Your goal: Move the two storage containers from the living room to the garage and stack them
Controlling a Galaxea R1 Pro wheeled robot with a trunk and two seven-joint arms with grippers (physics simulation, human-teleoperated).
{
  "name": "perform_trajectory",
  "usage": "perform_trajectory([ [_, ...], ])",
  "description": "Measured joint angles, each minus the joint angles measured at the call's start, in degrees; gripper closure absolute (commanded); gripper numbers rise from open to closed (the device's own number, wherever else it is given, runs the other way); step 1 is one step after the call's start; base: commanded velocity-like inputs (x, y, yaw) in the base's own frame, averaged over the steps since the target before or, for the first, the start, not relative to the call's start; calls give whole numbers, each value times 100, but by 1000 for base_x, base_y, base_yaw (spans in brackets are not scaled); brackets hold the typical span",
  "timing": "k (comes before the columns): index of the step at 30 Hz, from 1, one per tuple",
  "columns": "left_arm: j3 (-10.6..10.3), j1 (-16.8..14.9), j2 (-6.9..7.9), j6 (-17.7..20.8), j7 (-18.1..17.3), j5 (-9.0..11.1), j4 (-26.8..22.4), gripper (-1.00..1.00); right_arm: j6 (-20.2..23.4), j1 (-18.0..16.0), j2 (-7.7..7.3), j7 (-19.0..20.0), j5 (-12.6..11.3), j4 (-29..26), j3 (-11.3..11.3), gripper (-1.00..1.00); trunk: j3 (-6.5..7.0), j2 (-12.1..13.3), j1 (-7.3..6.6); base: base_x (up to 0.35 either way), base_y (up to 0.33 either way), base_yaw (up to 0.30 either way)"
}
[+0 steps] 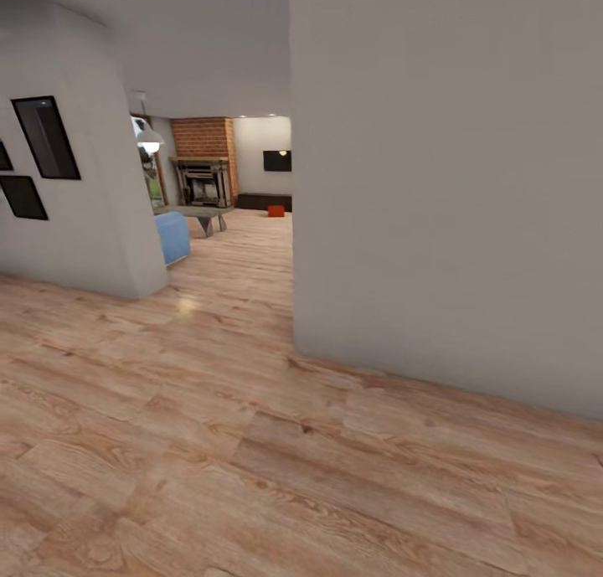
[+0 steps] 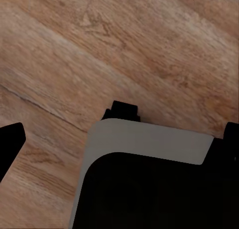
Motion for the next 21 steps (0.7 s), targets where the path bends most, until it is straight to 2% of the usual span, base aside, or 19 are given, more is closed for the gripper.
perform_trajectory([
  [21,0,0,0,0,0,0,0,-100,0,0,-2,0,-8,0,0,-100,0,0,0,322,0,264],
])
